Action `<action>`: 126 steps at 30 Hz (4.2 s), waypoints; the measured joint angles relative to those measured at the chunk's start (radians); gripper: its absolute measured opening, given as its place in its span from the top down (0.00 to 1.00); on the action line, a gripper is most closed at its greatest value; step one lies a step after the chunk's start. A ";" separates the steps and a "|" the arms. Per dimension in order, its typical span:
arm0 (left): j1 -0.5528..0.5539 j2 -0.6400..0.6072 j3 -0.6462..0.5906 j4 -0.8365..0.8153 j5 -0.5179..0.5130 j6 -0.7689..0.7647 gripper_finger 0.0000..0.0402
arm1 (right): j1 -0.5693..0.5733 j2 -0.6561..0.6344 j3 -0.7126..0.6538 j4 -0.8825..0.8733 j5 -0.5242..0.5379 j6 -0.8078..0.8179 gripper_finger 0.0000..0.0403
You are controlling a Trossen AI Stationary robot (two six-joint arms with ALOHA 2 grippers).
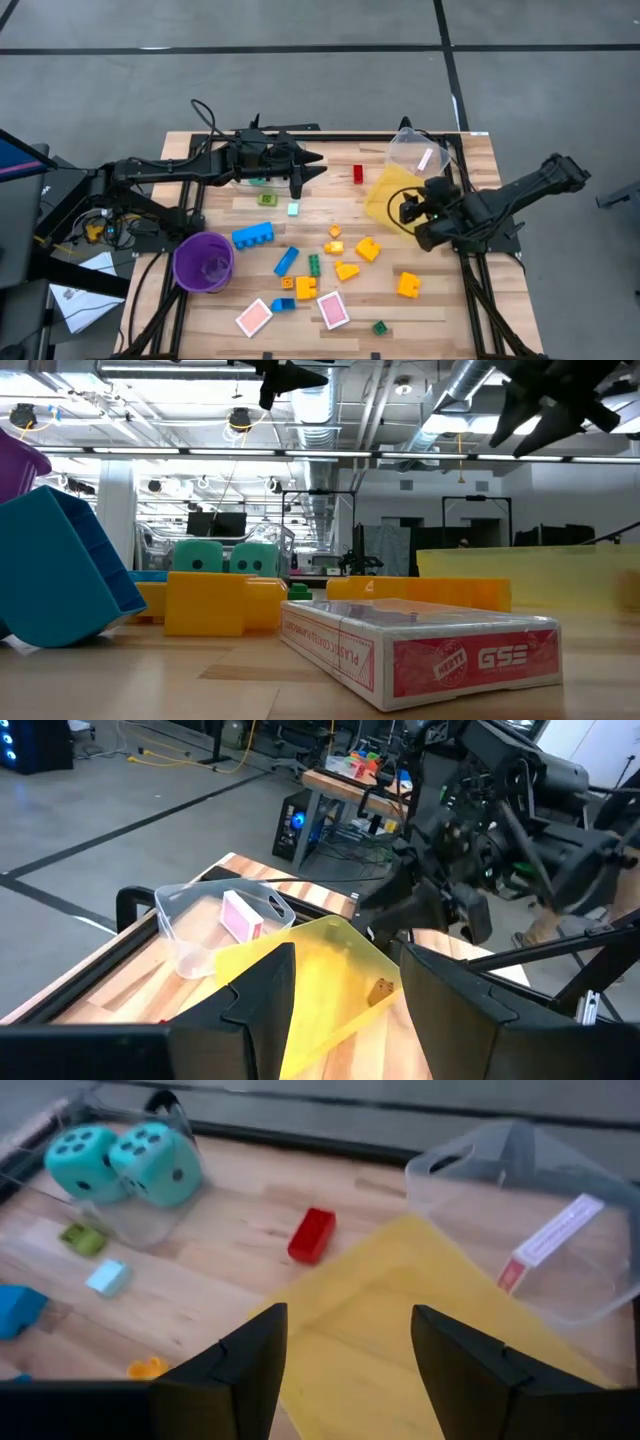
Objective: Pick & Place Toys
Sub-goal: Put the blue game piece into the yellow bin
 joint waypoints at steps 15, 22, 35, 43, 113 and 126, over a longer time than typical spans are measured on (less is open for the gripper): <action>-0.010 0.000 0.000 -0.015 0.000 -0.001 0.56 | 0.003 -0.149 0.000 0.186 0.189 -0.135 0.49; -0.010 0.000 0.000 -0.015 0.000 -0.002 0.56 | 0.001 -0.199 0.000 0.224 0.208 -0.246 0.49; -0.126 -0.022 0.000 -0.172 0.070 -0.002 0.56 | 0.001 -0.211 0.000 0.227 0.212 -0.252 0.49; -0.277 -0.041 0.067 -0.304 -0.010 -0.001 0.54 | 0.001 -0.211 0.000 0.234 0.216 -0.253 0.49; -0.800 0.559 0.229 -0.834 -0.092 -0.478 0.42 | 0.002 -0.583 0.000 0.284 0.124 -0.776 0.49; -0.793 0.558 0.229 -0.833 -0.018 -0.501 0.68 | 0.003 -0.583 0.000 0.278 0.106 -0.779 0.49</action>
